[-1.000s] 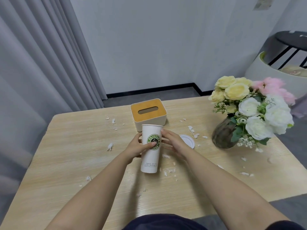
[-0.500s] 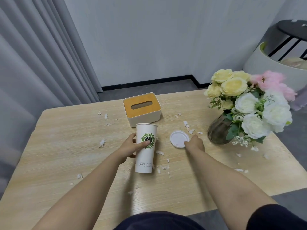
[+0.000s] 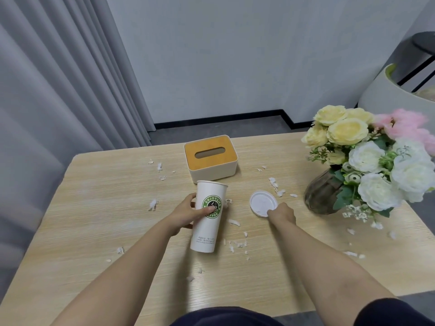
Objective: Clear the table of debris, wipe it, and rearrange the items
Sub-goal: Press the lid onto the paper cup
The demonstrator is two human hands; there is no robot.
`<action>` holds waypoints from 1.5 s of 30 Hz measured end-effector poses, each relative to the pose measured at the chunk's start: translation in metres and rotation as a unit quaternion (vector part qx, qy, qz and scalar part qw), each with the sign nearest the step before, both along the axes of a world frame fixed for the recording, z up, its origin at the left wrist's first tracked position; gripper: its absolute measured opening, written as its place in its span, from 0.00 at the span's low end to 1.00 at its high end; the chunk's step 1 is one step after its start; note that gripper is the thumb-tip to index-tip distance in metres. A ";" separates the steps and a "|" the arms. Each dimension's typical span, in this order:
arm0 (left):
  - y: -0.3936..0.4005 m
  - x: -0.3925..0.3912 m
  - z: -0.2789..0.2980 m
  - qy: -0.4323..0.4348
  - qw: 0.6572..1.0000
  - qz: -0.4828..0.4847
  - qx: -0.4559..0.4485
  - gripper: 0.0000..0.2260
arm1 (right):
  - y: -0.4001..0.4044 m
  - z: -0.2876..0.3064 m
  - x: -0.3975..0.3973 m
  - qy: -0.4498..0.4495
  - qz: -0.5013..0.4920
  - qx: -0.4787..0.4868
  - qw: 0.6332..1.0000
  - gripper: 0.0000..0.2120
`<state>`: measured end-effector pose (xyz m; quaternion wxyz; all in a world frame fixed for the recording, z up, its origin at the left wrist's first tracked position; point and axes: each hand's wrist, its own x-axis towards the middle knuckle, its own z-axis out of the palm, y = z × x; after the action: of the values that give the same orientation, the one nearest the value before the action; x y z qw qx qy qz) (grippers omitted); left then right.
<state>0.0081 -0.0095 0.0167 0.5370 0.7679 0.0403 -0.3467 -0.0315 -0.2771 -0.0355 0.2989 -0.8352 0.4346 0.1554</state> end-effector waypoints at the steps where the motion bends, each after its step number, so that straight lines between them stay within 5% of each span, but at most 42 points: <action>1: 0.002 0.001 0.001 -0.003 1.000 0.001 0.002 0.45 | 0.001 0.000 -0.001 -0.001 -0.004 -0.002 1.000 0.15; 13: 0.016 -0.004 0.002 -0.011 1.000 0.003 -0.007 0.44 | 0.023 0.038 0.021 -0.151 0.021 0.024 0.988 0.01; 25: 0.020 -0.003 0.014 -0.092 0.995 -0.019 0.016 0.43 | 0.077 0.113 0.047 -0.298 0.182 0.042 0.936 0.11; 33: 0.020 -0.001 0.020 -0.142 0.990 -0.011 0.020 0.38 | 0.114 0.141 0.041 -0.297 0.394 0.017 0.870 0.12; 39: 0.026 -0.004 0.016 -0.135 0.991 0.004 0.008 0.41 | 0.110 0.138 0.034 -0.299 0.339 0.161 0.877 0.14; 45: 0.028 -0.009 0.015 -0.132 0.990 0.021 -0.049 0.38 | 0.098 0.127 0.036 -0.263 0.367 0.164 0.877 0.21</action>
<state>-0.0013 0.0186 0.0317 0.5818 0.7787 -0.0313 -0.2327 0.0049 -0.1793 0.0919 0.4563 -0.8840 -0.0288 0.0979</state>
